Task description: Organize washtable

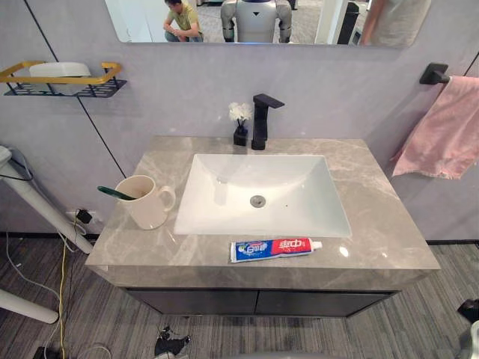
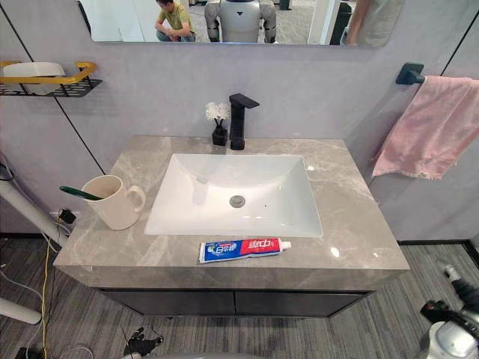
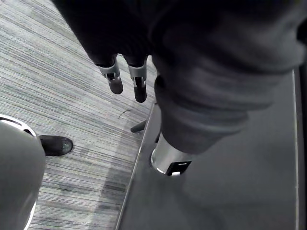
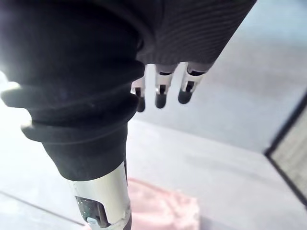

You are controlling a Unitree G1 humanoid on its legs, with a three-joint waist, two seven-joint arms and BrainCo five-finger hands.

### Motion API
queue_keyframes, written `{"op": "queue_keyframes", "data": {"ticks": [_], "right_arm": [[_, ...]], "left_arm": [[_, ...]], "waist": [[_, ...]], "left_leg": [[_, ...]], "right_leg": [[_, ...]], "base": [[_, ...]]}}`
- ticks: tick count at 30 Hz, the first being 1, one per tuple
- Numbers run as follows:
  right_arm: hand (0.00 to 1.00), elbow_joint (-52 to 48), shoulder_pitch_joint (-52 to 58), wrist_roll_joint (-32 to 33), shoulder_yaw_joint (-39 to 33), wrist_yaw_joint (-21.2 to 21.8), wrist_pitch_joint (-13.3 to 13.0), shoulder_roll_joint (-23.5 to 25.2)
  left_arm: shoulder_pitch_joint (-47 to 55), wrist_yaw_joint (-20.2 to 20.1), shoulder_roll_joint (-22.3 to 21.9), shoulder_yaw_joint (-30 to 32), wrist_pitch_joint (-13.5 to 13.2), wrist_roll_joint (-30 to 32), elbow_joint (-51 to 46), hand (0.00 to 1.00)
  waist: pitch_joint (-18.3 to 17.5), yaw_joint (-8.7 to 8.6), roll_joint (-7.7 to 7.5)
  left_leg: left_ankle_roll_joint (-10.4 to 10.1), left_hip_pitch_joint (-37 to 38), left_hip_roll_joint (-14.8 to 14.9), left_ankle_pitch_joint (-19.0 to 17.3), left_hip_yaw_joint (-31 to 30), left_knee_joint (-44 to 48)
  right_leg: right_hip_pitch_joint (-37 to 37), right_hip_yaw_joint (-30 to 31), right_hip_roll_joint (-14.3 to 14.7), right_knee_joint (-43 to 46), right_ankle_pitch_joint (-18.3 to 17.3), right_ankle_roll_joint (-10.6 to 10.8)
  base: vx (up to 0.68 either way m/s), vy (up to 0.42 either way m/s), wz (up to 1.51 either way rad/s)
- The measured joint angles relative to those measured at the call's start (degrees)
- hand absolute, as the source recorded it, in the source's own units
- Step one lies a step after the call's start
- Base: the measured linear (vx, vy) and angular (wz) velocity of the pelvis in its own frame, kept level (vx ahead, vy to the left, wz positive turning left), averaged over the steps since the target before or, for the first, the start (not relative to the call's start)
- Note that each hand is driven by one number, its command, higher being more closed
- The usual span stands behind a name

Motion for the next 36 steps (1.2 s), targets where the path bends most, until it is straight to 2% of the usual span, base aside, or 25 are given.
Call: {"op": "queue_keyframes", "data": {"ticks": [3, 6, 10, 11, 12, 16, 19, 21, 25, 29, 36], "right_arm": [[0.00, -2.5, -1.9, -1.9, 1.8, 0.2, -0.6, -3.1], [0.00, -2.6, -5.9, -2.5, 8.8, 2.0, -2.0, -7.0], [0.00, -2.6, -9.7, -1.7, 23.7, 8.7, -5.7, -12.3], [0.00, -2.6, -10.2, -1.7, 25.6, 9.7, -5.9, -12.7], [0.00, -2.6, -10.7, -1.2, 30.0, 12.6, -6.7, -13.5], [0.00, -2.9, -11.1, 0.7, 41.3, 19.2, -8.0, -16.2], [0.00, -2.9, -11.0, 1.5, 46.5, 23.2, -8.0, -16.8], [0.00, -2.9, -11.1, 1.5, 50.7, 25.5, -8.1, -19.2], [0.00, -2.9, -11.5, -2.6, 59.4, 27.9, -8.9, -24.3], [0.00, -2.9, -12.7, -7.2, 64.9, 28.9, -10.3, -26.4], [0.00, -3.4, -14.7, -12.0, 69.0, 28.6, -10.5, -28.5]], "left_arm": [[0.2, -0.2, 1.1, -3.2, 0.0, 0.1, 0.2, 0.00], [0.1, -1.2, 3.2, -6.8, -0.2, 0.1, 0.8, 0.00], [-0.7, -1.6, 4.8, -10.9, -0.8, 0.1, 1.0, 0.00], [-0.9, -1.8, 4.9, -11.5, -0.8, 0.1, 1.0, 0.00], [-1.4, -2.4, 5.0, -12.3, -0.8, 0.1, 1.0, 0.00], [-1.6, -2.7, 5.1, -13.4, -2.1, 0.0, 0.9, 0.00], [-1.9, -3.0, 5.1, -13.8, -2.3, 0.0, 1.0, 0.00], [-2.3, -3.9, 5.1, -14.1, -2.6, 0.0, 1.2, 0.00], [-3.6, -4.1, 5.7, -16.1, -3.0, 0.0, 2.2, 0.00], [-4.5, -5.0, 6.7, -17.8, -3.1, 0.0, 2.3, 0.00], [-5.7, -5.0, 7.2, -20.2, -3.1, 0.0, 3.6, 0.00]], "waist": [[-0.8, -0.29, -0.53], [-1.2, -1.09, -1.13], [-1.1, -0.68, -1.54], [-1.0, -0.59, -1.56], [-0.7, 0.58, -1.54], [0.2, 0.91, -1.08], [0.8, 1.12, -0.51], [1.6, 1.61, -0.47], [2.1, 1.86, -0.67], [3.0, 1.96, -1.56], [3.3, 1.91, -1.33]], "left_leg": [[0.3, -0.5, -0.5, 0.2, -1.5, 0.2], [0.5, -1.6, -0.6, 0.1, -4.1, 1.4], [0.7, -3.9, -0.6, -0.3, -8.2, 3.3], [0.7, -4.2, -0.6, -0.3, -8.5, 3.6], [0.7, -4.8, -0.5, -0.6, -8.8, 4.7], [0.9, -6.4, -0.8, -0.8, -10.7, 6.3], [0.9, -7.3, -1.0, -0.8, -11.7, 7.1], [0.9, -7.4, -1.3, -0.8, -12.2, 7.2], [0.9, -8.2, -1.5, -0.8, -13.7, 7.6], [1.0, -9.2, -1.6, -0.9, -14.9, 8.3], [1.0, -9.3, -1.6, -0.9, -14.9, 8.3]], "right_leg": [[0.0, -0.3, -0.1, -0.2, 0.0, 0.0], [0.0, -0.9, -0.2, -0.5, 0.1, 0.1], [0.0, -3.1, -0.2, -0.6, 0.2, 0.0], [0.0, -3.3, -0.2, -0.6, 0.2, 0.0], [0.0, -3.4, -0.2, -0.6, 0.2, -0.1], [0.1, -5.0, -0.4, -0.5, 0.3, -0.2], [0.1, -5.9, -0.7, -0.5, 0.3, -0.2], [0.1, -6.1, -0.8, -0.6, 0.5, -0.1], [0.1, -6.8, -0.9, -0.7, 0.5, -0.1], [0.1, -7.6, -0.7, -1.6, 1.0, -0.1], [0.1, -7.6, -0.8, -1.6, 1.1, -0.1]], "base": [[0.03, -0.016, 0.07], [0.03, -0.022, 0.13], [-0.02, -0.035, 0.27], [-0.05, -0.022, 0.22], [-0.04, -0.010, 0.14], [-0.06, -0.010, 0.21], [-0.06, -0.004, 0.18], [-0.04, 0.006, 0.05], [-0.01, 0.001, 0.10], [-0.01, -0.011, 0.09], [0.00, 0.000, 0.00]]}}
